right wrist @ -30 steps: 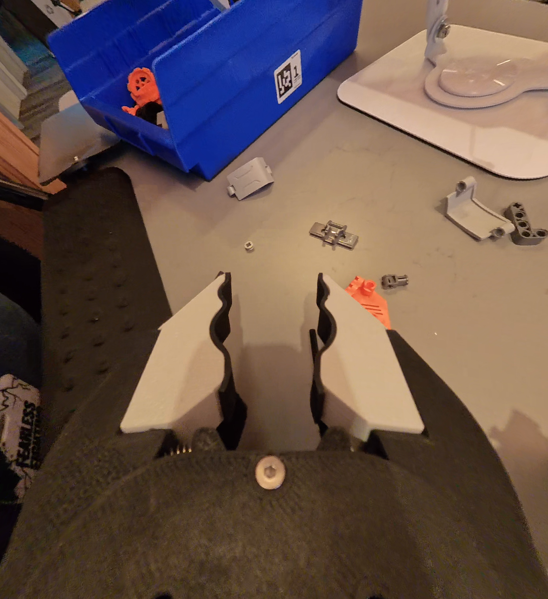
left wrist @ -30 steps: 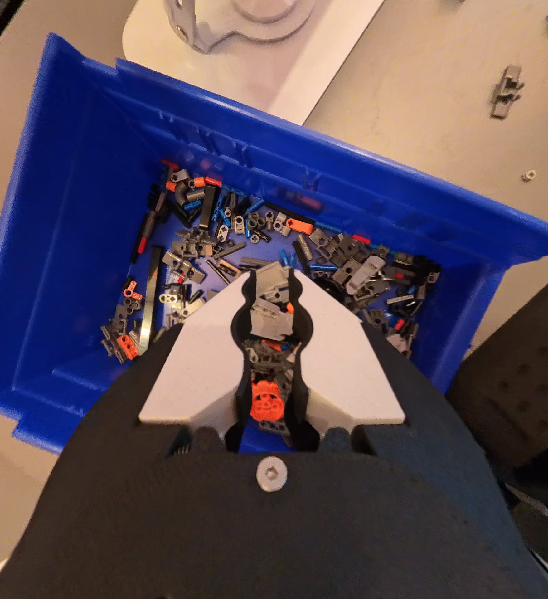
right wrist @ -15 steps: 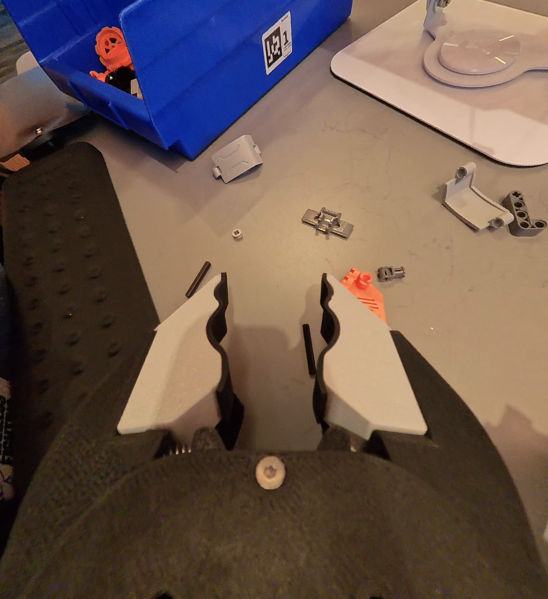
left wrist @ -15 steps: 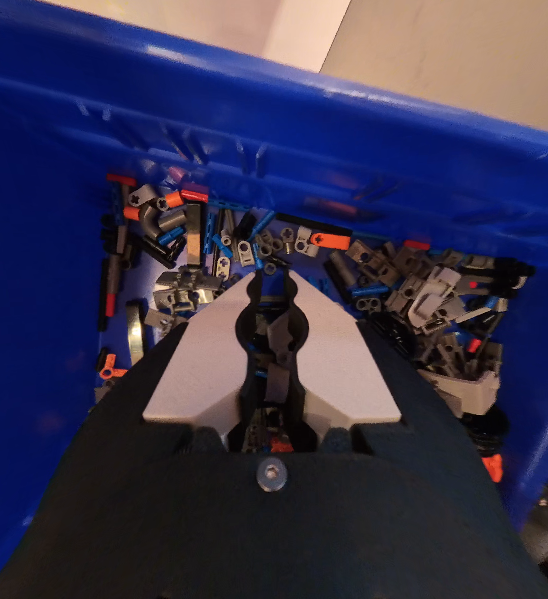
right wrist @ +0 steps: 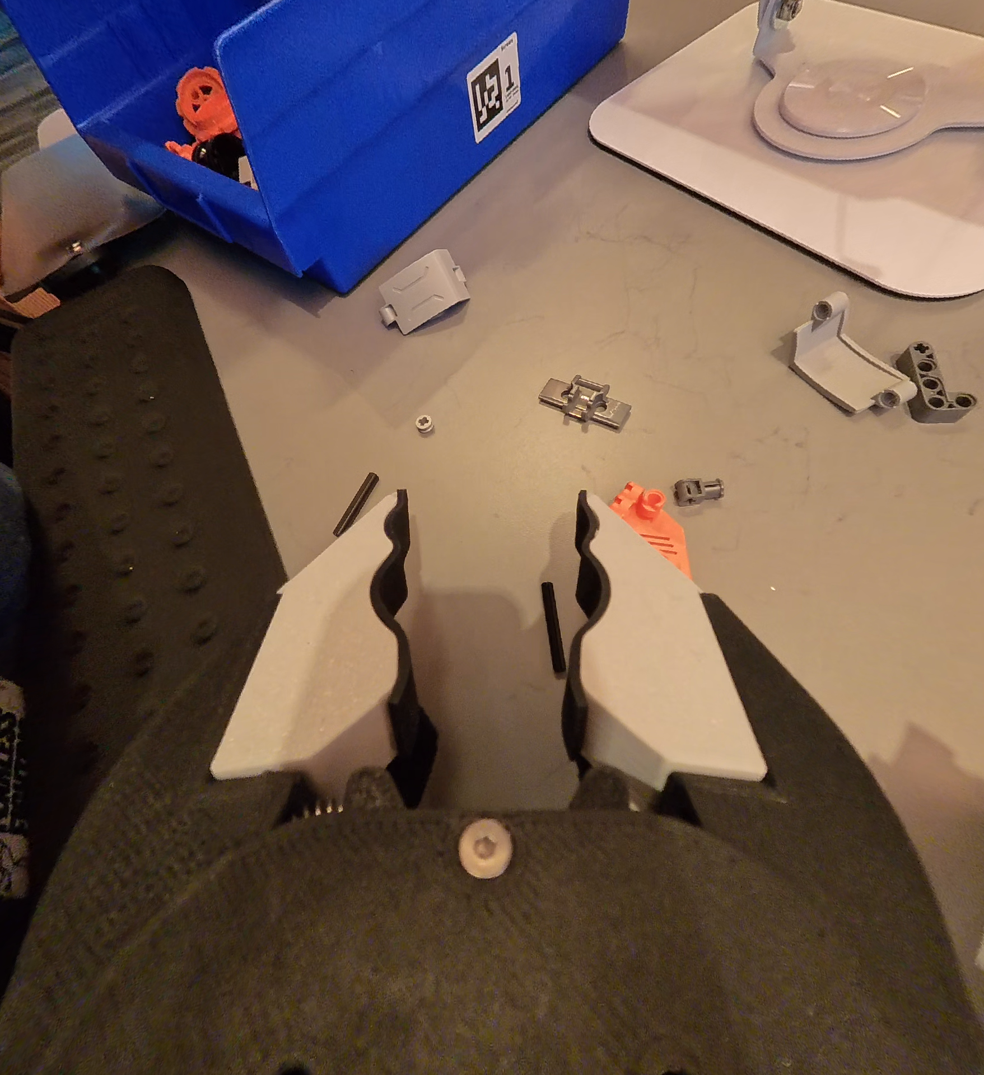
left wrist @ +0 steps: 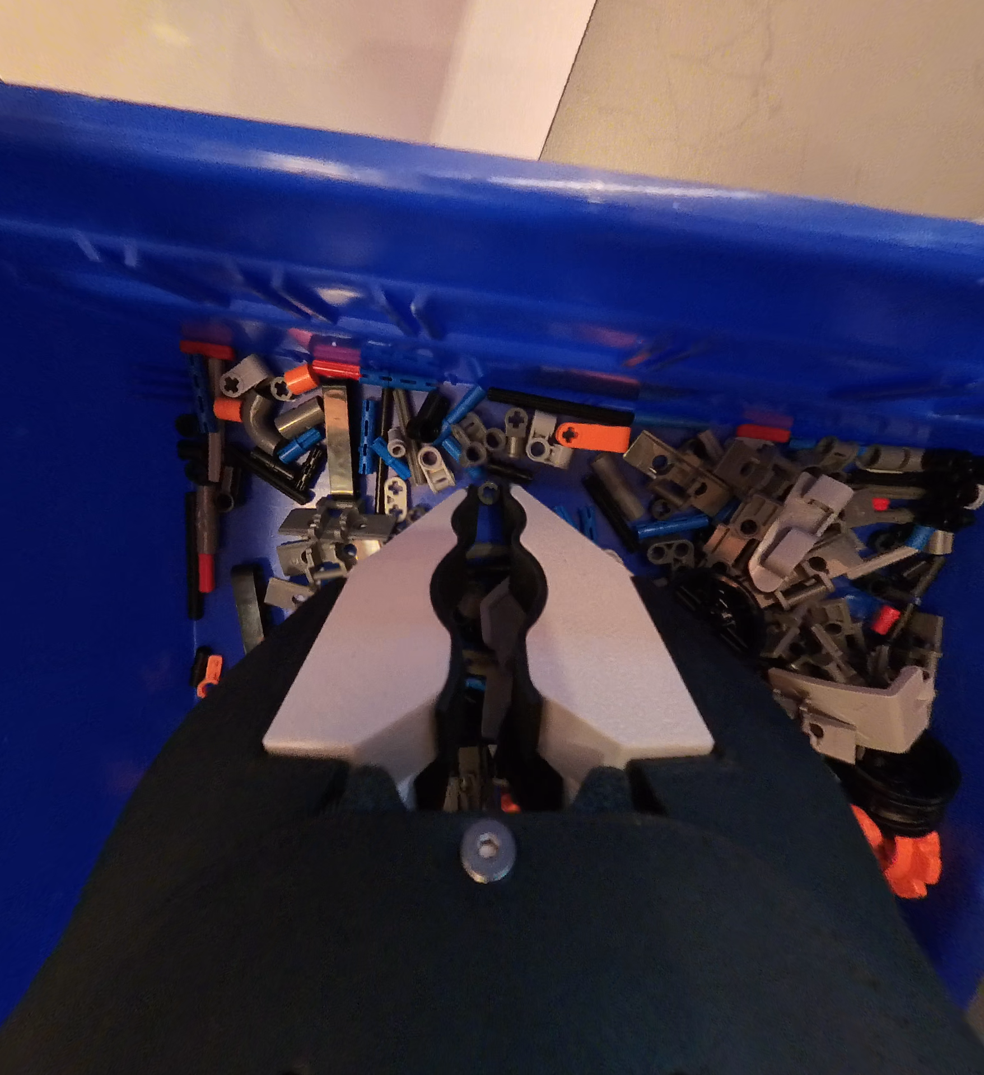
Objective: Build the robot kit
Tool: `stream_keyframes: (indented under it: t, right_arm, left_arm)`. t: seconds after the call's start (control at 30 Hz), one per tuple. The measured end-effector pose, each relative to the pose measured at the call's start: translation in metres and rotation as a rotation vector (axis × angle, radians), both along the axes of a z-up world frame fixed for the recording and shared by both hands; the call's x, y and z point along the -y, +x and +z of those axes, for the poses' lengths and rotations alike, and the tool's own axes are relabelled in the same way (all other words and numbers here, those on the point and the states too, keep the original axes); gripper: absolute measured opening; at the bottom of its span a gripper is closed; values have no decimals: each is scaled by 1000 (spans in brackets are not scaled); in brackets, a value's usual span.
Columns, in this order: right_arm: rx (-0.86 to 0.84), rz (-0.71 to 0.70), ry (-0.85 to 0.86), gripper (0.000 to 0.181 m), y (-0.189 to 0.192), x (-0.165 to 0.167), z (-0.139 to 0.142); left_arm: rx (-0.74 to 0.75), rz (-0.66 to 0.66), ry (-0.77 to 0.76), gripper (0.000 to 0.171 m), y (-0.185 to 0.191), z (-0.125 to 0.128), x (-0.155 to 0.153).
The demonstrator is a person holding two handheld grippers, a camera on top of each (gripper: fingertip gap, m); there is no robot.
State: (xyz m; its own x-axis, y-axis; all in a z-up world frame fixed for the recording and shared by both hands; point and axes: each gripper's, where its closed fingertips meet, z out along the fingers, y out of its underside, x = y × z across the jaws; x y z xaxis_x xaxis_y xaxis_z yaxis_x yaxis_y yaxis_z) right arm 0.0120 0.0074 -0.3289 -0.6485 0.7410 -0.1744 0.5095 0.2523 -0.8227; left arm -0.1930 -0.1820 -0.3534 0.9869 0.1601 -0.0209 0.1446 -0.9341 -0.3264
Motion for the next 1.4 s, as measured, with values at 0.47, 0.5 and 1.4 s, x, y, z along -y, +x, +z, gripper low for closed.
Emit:
stream_keyframes:
  t: [0.47,0.5,1.4]
  right_arm:
    - [-29,-13,-47,55,-1,-3,9]
    - [-32,-20,-52,55,-1,-4,10]
    - [-31,-102,-115,54,-8,-22,15]
  left_arm:
    - [57,-205,331,5,162,141,-122]
    - [59,-215,319,5,176,134,-133]
    - [-98,57,560,11,155,137,-128]
